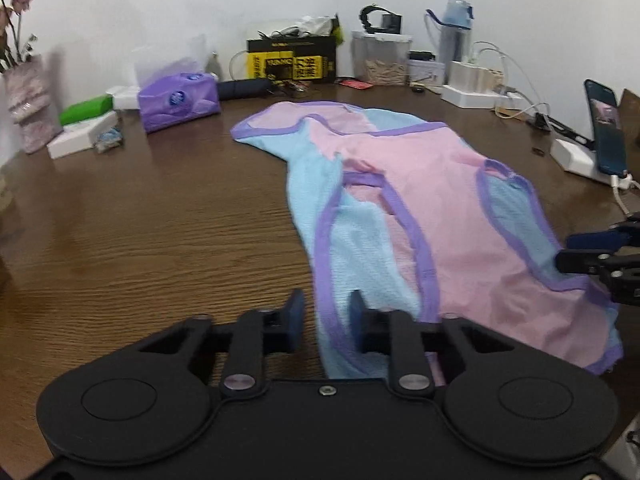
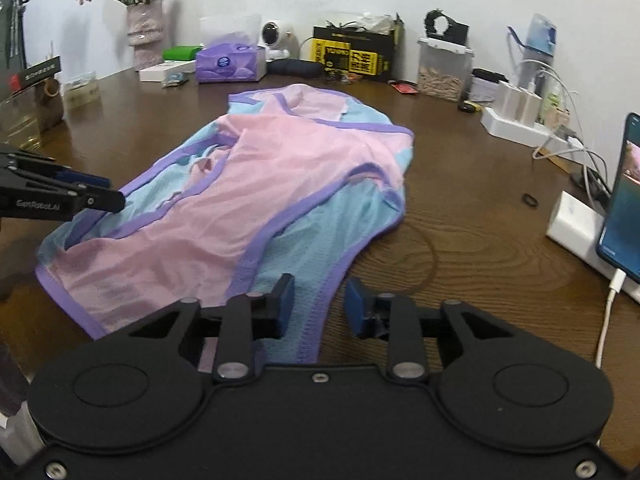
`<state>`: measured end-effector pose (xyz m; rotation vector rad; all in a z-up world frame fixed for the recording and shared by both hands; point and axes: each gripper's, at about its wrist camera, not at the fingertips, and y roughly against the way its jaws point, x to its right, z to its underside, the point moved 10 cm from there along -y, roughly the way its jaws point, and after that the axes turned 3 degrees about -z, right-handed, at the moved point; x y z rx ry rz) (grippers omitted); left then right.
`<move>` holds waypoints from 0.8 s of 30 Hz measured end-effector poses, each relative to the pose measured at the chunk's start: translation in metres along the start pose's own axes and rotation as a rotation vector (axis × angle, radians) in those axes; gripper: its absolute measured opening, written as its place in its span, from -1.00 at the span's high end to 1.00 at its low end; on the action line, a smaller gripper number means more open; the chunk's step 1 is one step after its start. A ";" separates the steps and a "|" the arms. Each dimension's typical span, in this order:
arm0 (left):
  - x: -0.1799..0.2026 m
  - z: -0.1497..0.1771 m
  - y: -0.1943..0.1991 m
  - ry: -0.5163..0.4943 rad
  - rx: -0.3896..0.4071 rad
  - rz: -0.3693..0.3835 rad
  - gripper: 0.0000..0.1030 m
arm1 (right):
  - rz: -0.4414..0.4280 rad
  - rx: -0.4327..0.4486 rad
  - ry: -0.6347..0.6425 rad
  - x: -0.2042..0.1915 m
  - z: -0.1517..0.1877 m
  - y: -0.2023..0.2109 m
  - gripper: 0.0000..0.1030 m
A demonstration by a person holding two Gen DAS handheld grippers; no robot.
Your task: Fold clothes
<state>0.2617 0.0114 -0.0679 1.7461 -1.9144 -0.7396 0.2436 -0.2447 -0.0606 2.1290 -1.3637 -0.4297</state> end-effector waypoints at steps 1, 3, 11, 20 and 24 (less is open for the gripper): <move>-0.001 0.000 0.000 0.010 0.002 -0.012 0.91 | 0.022 0.006 0.004 0.002 0.003 0.003 0.85; -0.012 0.003 0.002 0.079 0.005 -0.034 0.91 | 0.075 0.017 -0.001 0.010 0.008 0.008 0.85; -0.011 -0.001 0.031 0.076 0.102 -0.033 0.42 | 0.016 0.040 -0.021 -0.002 0.009 0.026 0.48; 0.046 0.007 0.042 -0.083 0.050 0.169 0.30 | -0.158 0.027 0.018 -0.028 0.015 0.043 0.43; 0.045 0.017 0.032 -0.085 0.003 0.159 0.94 | -0.160 0.023 0.016 -0.030 0.017 0.036 0.81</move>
